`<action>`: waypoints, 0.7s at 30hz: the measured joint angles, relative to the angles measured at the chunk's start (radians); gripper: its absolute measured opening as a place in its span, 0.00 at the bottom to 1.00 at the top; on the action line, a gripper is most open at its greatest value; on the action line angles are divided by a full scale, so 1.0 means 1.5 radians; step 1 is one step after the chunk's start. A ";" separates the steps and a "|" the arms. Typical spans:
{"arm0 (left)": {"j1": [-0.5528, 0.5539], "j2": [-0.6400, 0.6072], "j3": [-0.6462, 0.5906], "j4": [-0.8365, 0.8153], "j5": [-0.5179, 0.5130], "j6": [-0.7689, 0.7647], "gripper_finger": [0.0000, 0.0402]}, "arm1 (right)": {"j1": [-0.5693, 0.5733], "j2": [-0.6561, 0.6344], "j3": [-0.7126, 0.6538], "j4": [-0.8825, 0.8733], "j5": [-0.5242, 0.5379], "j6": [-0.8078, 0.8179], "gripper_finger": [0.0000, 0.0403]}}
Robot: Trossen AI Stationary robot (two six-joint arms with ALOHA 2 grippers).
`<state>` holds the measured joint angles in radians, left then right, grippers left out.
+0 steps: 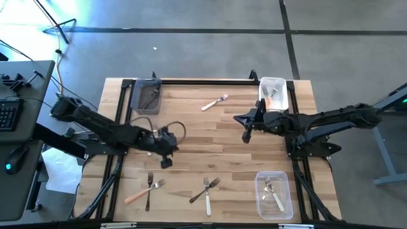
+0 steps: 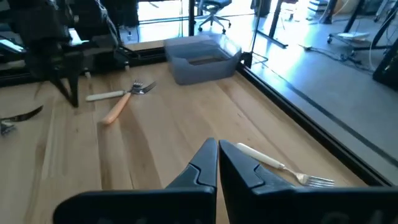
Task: Sort silverware by color (type)
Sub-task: Put the right black fork into the black bin
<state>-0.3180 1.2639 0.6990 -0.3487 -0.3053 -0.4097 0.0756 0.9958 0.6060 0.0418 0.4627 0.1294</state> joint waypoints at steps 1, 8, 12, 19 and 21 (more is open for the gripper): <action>-0.004 0.023 0.011 0.010 0.009 0.000 0.00 | 0.011 0.000 0.000 0.000 0.011 -0.002 0.00; -0.037 0.152 0.092 0.042 0.048 -0.004 0.00 | 0.068 0.015 0.000 -0.006 0.057 0.001 0.00; -0.063 0.191 0.123 0.020 0.062 -0.032 0.00 | 0.082 0.037 0.000 -0.005 0.070 0.013 0.00; -0.144 0.196 0.177 -0.162 0.063 -0.189 0.00 | 0.083 0.081 0.000 -0.001 0.068 0.019 0.00; -0.177 0.196 0.196 -0.234 0.066 -0.248 0.00 | 0.082 0.091 0.000 0.000 0.068 0.019 0.00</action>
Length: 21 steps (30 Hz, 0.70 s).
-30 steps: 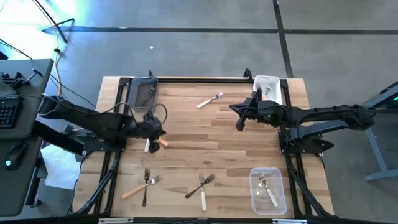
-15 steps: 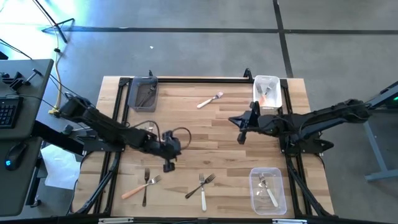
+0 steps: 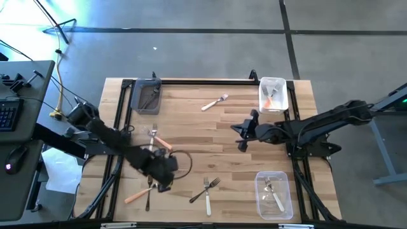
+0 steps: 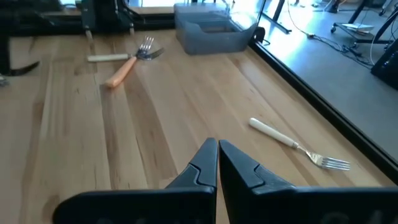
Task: Sort silverware by color (type)
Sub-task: Put the right black fork into the black bin
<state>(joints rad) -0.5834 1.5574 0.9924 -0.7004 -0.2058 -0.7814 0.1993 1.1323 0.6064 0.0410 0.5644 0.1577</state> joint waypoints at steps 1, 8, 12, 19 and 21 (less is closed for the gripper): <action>-0.016 0.000 0.007 -0.031 0.010 -0.031 0.00 | 0.000 0.005 0.000 0.002 0.000 0.000 0.00; -0.111 0.000 0.049 -0.154 0.096 -0.215 0.02 | 0.000 0.018 0.000 0.006 -0.003 0.000 0.00; -0.150 0.000 0.049 -0.160 0.144 -0.283 0.09 | 0.000 0.018 0.000 0.007 -0.003 -0.001 0.00; -0.190 0.002 0.032 -0.155 0.143 -0.317 0.28 | 0.000 0.018 0.000 0.006 -0.003 -0.001 0.00; -0.194 0.003 0.012 -0.139 0.153 -0.321 0.32 | 0.000 0.018 0.000 0.006 -0.003 -0.001 0.00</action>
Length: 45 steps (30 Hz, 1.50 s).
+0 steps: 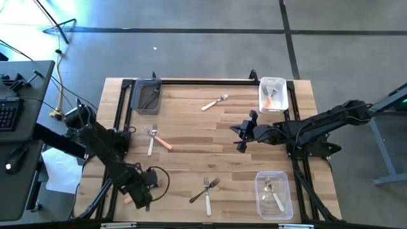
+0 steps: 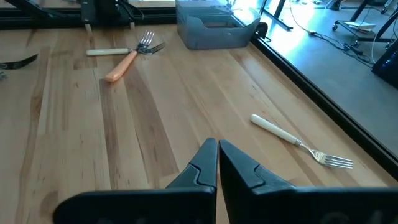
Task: Sort silverware by color (type)
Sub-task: Put the right black fork into the black bin
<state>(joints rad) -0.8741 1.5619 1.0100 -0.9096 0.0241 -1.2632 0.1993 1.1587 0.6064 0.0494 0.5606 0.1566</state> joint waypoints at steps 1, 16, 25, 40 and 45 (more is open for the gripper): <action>0.000 0.001 -0.009 0.008 0.000 0.000 0.33 | 0.000 0.000 0.000 0.000 0.000 0.000 0.00; 0.202 0.001 0.007 0.234 -0.090 0.368 0.30 | 0.024 0.000 0.000 -0.009 -0.019 0.012 0.00; 0.253 0.039 0.029 0.307 -0.087 0.372 0.34 | 0.114 0.000 0.000 -0.014 0.081 0.012 0.00; 0.218 0.273 0.277 0.209 -0.138 0.302 0.51 | 0.140 -0.001 0.000 -0.057 0.079 0.014 0.00; 0.216 0.313 0.318 0.226 -0.137 0.279 0.51 | 0.164 -0.005 0.000 -0.110 0.078 0.012 0.00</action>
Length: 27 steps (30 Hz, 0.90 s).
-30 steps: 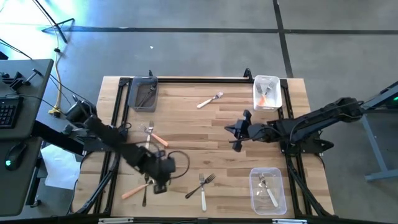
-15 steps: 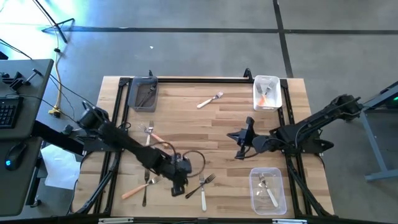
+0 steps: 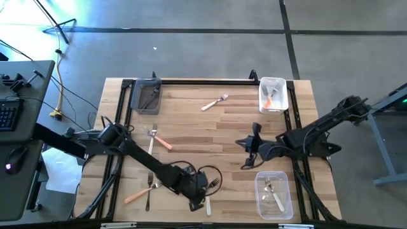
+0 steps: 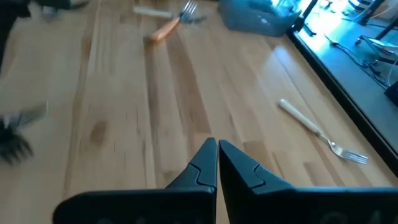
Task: Sort silverware by color (type)
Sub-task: Put the right black fork into the black bin
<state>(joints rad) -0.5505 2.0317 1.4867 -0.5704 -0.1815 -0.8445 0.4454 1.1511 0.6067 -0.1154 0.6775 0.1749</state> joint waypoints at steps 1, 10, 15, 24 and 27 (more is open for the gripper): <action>-0.001 0.007 0.008 0.001 0.000 0.000 0.51 | 0.005 -0.001 0.000 -0.008 0.000 0.001 0.00; -0.010 0.065 0.053 -0.008 0.000 -0.017 0.50 | 0.032 -0.011 0.000 -0.023 0.005 0.011 0.00; -0.009 0.070 0.053 -0.009 -0.045 -0.041 0.50 | 0.032 -0.011 0.000 -0.023 0.010 0.018 0.00; -0.009 0.085 0.053 -0.024 -0.077 -0.042 0.45 | 0.032 -0.011 0.000 -0.019 0.012 0.018 0.00; -0.009 0.089 0.053 -0.026 -0.077 -0.041 0.42 | 0.032 -0.011 0.000 -0.018 0.012 0.018 0.00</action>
<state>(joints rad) -0.5644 2.1647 1.5658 -0.6099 -0.2970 -0.9066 0.4934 1.1347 0.6067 -0.1418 0.6952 0.2026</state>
